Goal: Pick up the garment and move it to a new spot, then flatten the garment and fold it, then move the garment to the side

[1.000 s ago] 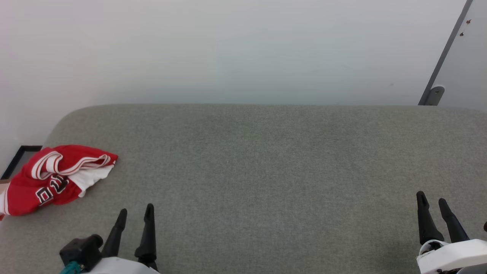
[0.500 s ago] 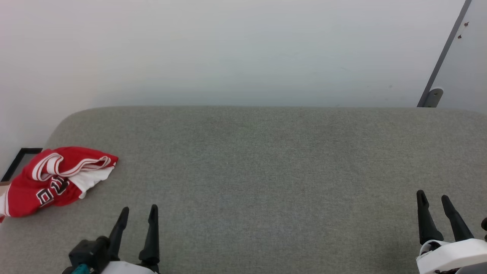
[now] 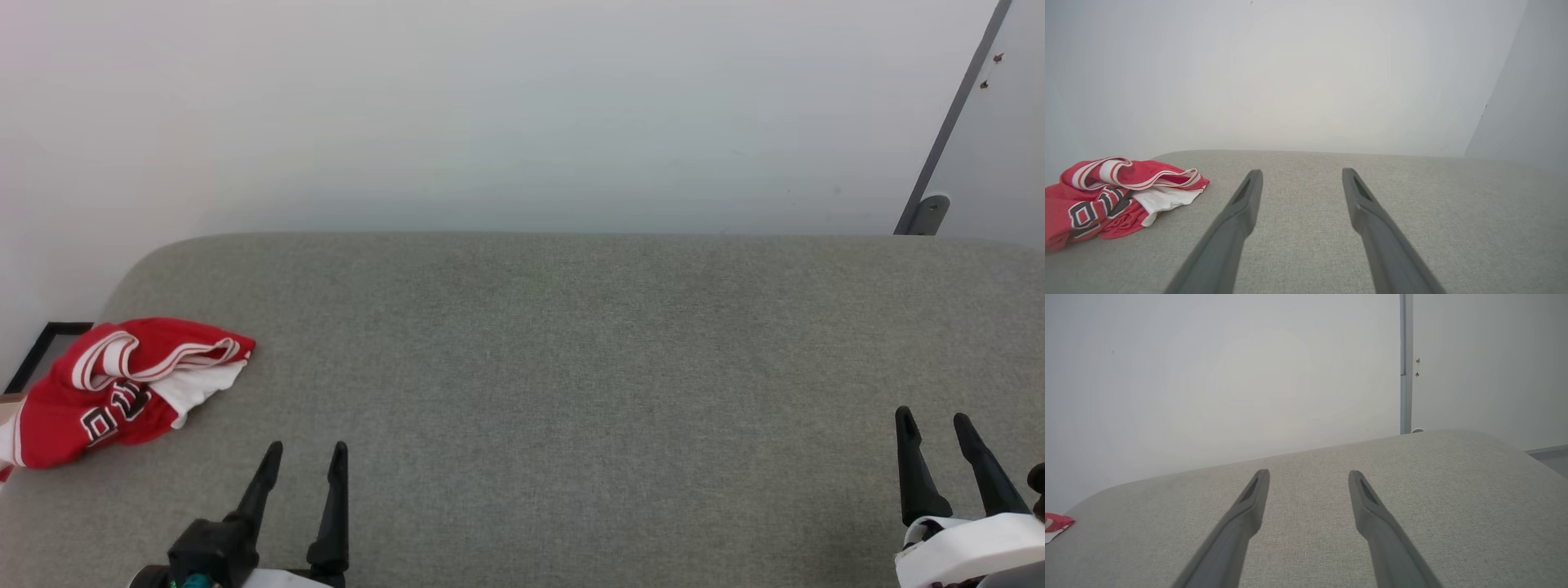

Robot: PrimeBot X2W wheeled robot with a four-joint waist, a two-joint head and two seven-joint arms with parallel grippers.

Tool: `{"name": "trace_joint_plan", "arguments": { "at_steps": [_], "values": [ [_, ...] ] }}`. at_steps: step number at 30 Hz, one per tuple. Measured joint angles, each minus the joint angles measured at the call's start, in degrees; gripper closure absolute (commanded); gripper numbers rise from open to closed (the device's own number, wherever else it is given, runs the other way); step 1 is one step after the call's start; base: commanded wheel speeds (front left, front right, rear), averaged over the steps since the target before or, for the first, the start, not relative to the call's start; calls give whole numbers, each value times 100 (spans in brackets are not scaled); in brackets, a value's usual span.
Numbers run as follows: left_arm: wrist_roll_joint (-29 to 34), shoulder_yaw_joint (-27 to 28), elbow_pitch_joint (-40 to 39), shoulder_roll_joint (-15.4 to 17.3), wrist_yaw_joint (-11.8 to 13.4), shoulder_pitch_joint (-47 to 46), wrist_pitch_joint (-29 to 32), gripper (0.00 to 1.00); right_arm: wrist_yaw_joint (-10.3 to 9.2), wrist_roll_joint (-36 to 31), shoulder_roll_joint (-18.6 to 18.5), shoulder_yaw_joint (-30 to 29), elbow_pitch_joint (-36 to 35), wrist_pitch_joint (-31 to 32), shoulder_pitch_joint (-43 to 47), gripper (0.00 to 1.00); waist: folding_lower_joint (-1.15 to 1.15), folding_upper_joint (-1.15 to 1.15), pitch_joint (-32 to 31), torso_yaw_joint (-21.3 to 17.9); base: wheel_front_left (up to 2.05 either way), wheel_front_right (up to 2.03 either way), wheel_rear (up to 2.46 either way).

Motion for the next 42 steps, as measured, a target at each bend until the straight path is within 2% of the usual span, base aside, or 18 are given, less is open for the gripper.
{"name": "trace_joint_plan", "arguments": {
  "at_steps": [11,26,33,42],
  "values": [
    [437,-11,-48,-2,-43,41,-120,0,0,-417,-12,-8,-35,-73,17,0,0,0,-30,0,0,0,0],
    [419,78,5,-93,-23,50,-120,0,0,-495,-2,-8,-52,-73,70,0,0,0,-28,69,0,0,0],
    [294,274,122,-91,134,18,-120,0,0,-505,2,167,-51,-64,80,0,0,0,-81,380,0,0,0],
    [185,526,33,69,322,-1,92,0,1,-465,60,510,86,-49,33,0,0,0,-200,1047,0,0,0]
  ]
}}
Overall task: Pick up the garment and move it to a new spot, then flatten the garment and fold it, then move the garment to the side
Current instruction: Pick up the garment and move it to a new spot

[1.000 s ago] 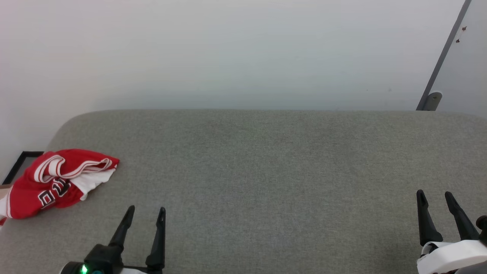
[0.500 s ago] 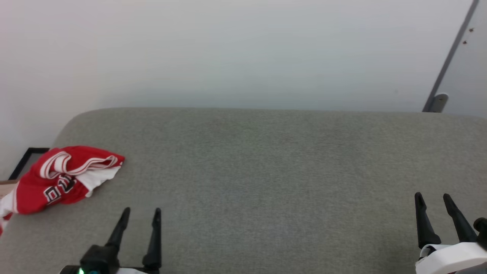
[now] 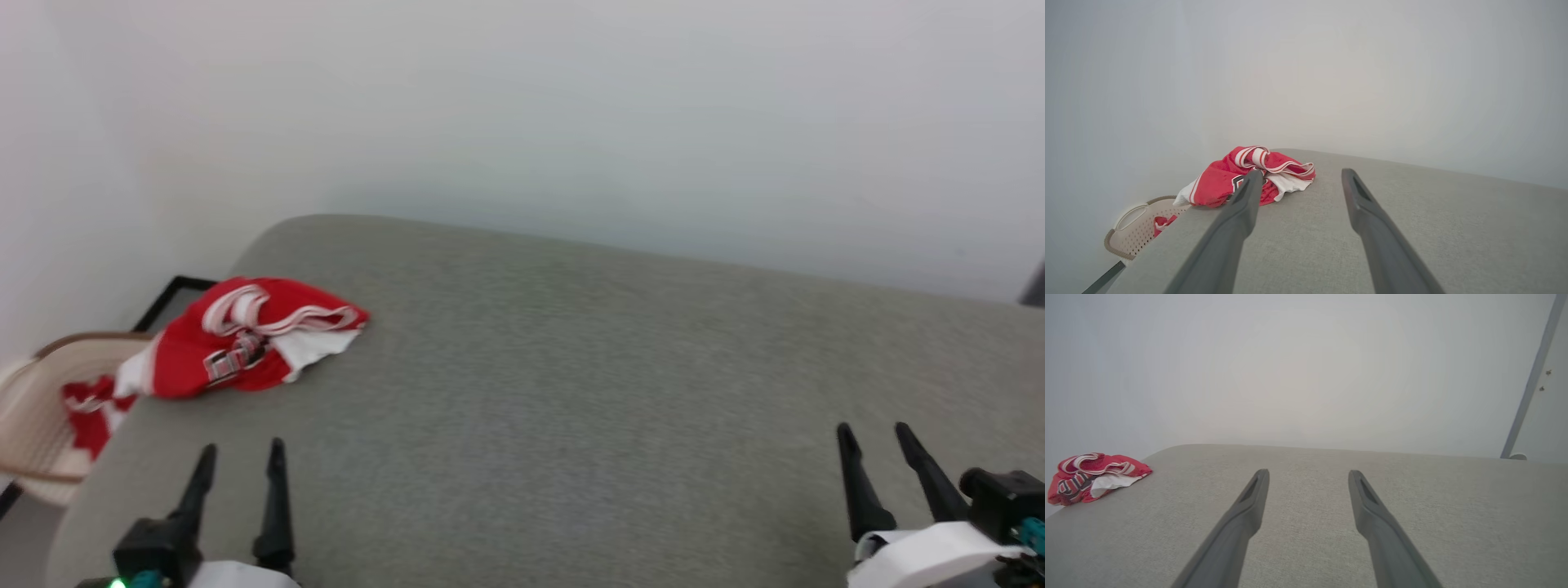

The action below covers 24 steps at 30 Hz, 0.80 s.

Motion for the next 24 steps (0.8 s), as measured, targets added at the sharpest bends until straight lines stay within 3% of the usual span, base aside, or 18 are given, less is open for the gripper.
{"name": "trace_joint_plan", "arguments": {
  "at_steps": [14,19,24],
  "values": [
    [-250,179,-409,144,141,121,404,0,0,118,87,385,323,-125,-194,0,0,0,-192,1135,0,0,0],
    [-311,141,-478,222,79,43,599,0,0,146,70,447,367,-134,-245,0,0,0,-169,1279,0,0,0],
    [-500,162,-570,390,-64,-349,955,0,0,147,5,506,365,-113,-293,0,0,0,-69,1174,0,0,0]
  ]
}}
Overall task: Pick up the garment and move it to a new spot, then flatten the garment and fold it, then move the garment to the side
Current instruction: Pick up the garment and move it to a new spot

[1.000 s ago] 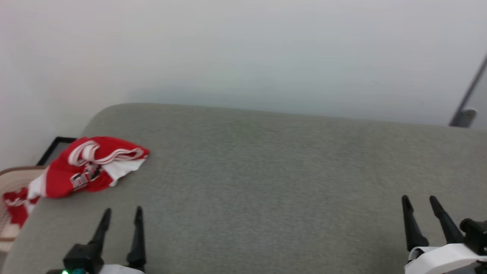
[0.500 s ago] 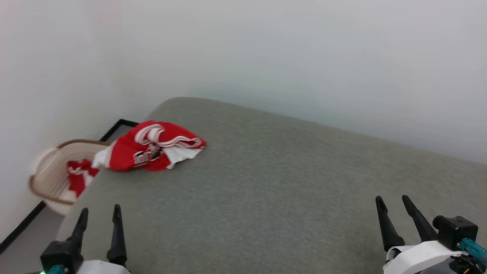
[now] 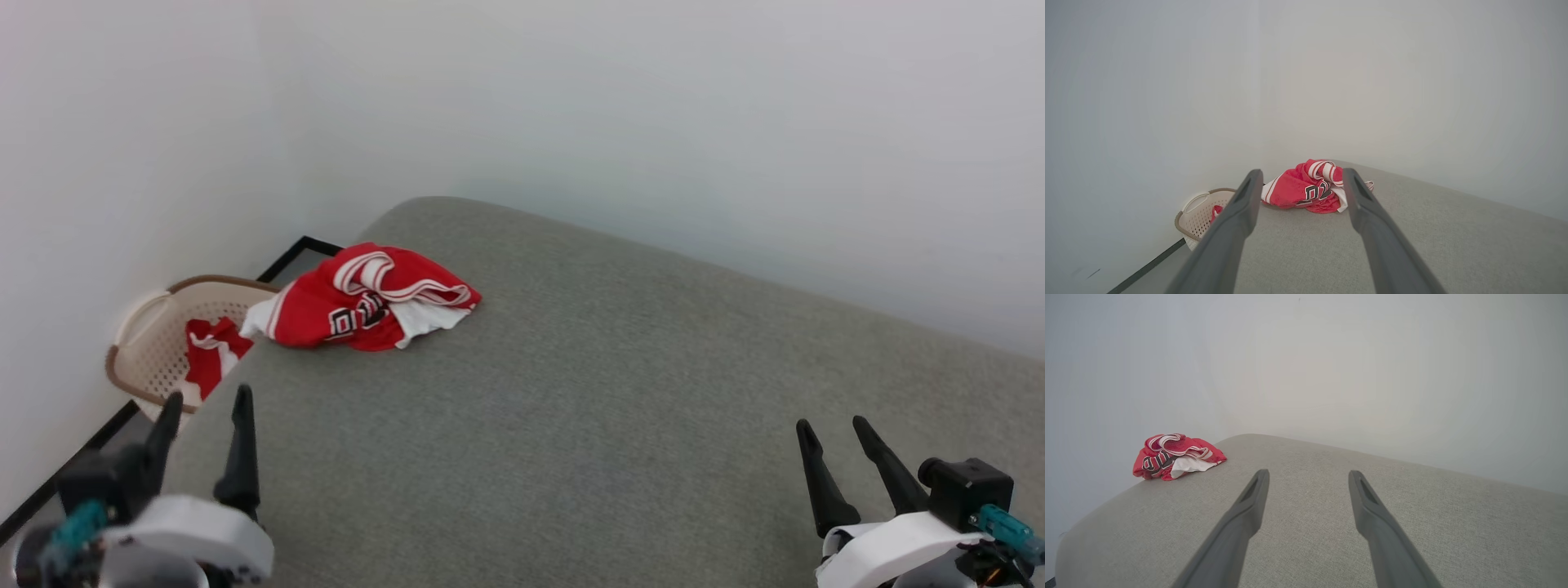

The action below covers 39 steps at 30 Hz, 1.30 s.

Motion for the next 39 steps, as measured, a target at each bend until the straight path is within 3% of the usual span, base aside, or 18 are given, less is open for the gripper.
{"name": "trace_joint_plan", "arguments": {
  "at_steps": [6,15,23,33,39],
  "values": [
    [-318,64,159,431,-286,-848,694,0,0,-5,-168,11,-109,103,-38,0,0,0,241,-262,0,0,0],
    [-838,-232,1260,1096,-657,-2616,1731,0,0,-18,-517,23,-538,303,-433,0,0,0,999,-633,0,0,0],
    [-1020,-548,2629,1459,-711,-3989,2317,0,0,8,-809,-53,-970,431,-740,0,0,0,1894,-968,0,0,0],
    [-999,-757,4414,1585,-631,-5136,3065,0,0,68,-1044,-216,-1447,557,-848,0,0,0,3012,-1338,0,0,0],
    [-942,-912,5102,1522,-603,-5594,3192,0,0,82,-1099,-307,-1679,672,-853,0,0,0,3518,-1502,0,0,0]
  ]
}}
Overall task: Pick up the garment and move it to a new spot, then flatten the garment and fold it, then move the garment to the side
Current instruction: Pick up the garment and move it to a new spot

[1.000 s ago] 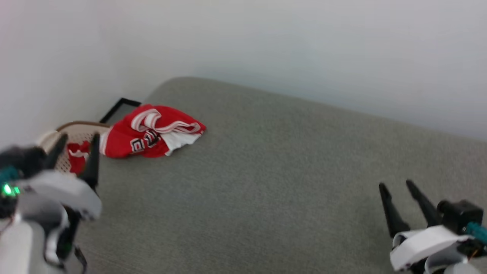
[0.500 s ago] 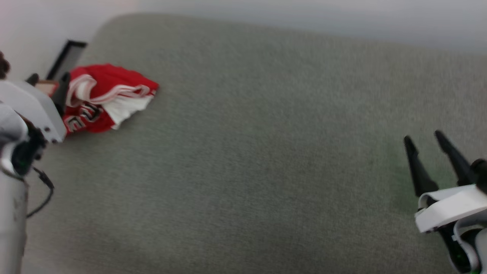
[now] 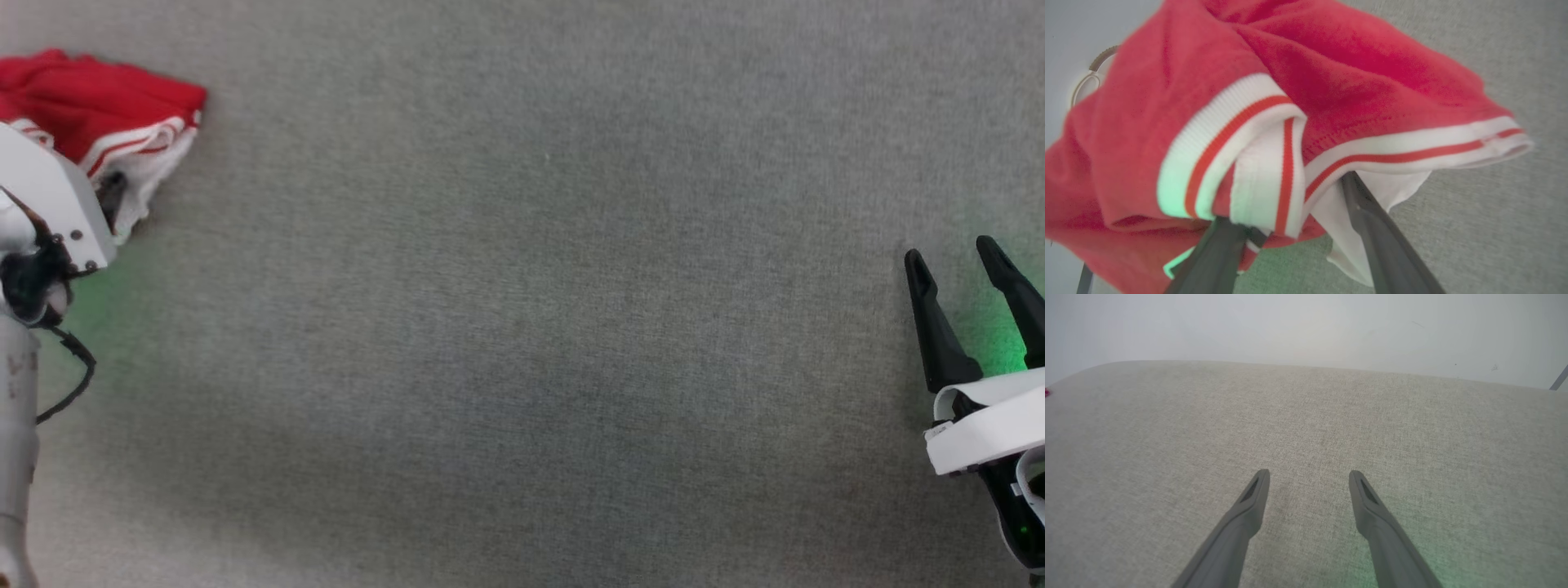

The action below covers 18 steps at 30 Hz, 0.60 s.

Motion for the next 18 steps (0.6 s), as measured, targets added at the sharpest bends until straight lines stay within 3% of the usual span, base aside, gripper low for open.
{"name": "trace_joint_plan", "arguments": {
  "at_steps": [5,6,8,18],
  "values": [
    [29,-60,414,-41,0,-276,-86,0,0,-1,-16,-37,-112,76,0,0,0,0,277,-91,0,0,0],
    [15,-53,497,-47,-2,-313,-92,13,0,-2,-18,-44,-131,77,-1,0,0,0,311,-103,0,0,0],
    [-27,-38,632,-70,-1,-414,-152,100,1,-12,-18,-54,-146,85,-4,0,0,0,350,-116,0,0,0],
    [-42,-101,1061,-104,18,-554,-573,100,0,-20,48,-21,-3,90,17,0,0,0,2,-36,0,0,0]
  ]
}}
